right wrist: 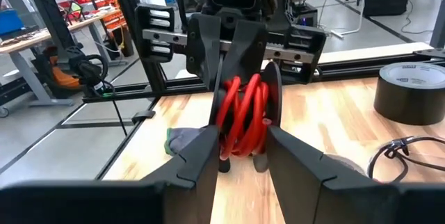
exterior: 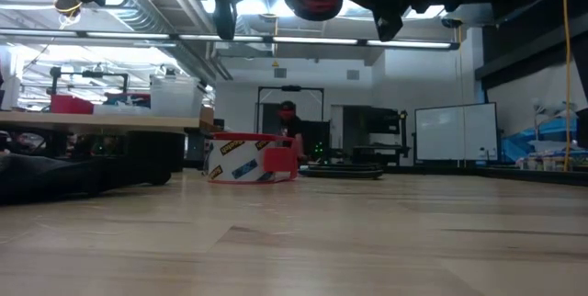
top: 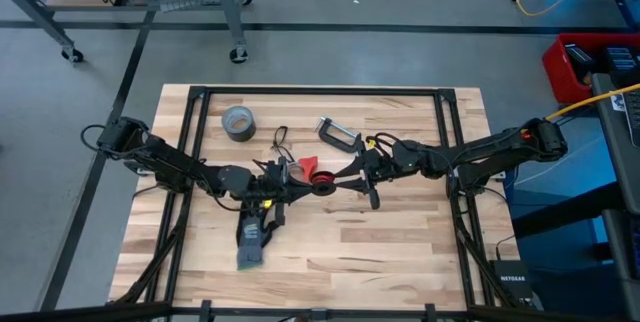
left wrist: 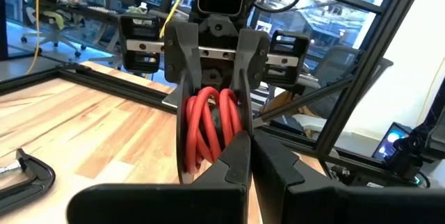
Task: Coil cords
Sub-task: Uncoil the red wire from the spool
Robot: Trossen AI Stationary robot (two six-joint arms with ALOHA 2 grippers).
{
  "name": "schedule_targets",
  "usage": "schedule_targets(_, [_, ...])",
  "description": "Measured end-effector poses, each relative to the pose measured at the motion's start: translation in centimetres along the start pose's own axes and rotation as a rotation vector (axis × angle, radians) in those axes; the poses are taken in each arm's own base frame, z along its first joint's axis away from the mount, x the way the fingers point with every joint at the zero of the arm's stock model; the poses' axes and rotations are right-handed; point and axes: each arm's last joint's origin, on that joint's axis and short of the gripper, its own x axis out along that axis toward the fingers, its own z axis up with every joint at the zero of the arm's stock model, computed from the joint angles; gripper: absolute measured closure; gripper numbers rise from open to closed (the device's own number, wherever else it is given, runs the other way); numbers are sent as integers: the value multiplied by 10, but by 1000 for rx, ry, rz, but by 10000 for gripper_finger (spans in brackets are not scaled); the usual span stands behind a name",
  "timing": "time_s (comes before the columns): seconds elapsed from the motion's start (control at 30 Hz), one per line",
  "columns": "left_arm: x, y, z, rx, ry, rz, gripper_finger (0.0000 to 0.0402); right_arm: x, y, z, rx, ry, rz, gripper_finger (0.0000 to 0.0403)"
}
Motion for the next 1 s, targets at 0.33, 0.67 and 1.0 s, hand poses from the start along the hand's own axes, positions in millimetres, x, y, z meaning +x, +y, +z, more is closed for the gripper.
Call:
schedule_targets(0.33, [0, -1, 3, -22, -34, -7, 401, 1, -2, -1, 0, -6, -52, 277])
schedule_targets(0.67, [0, -1, 4, -25, -36, -14, 401, 2, -1, 1, -3, -32, -39, 277])
schedule_targets(1.0, [0, -2, 6, -6, -53, -23, 401, 2, 1, 1, -4, -26, 23, 330])
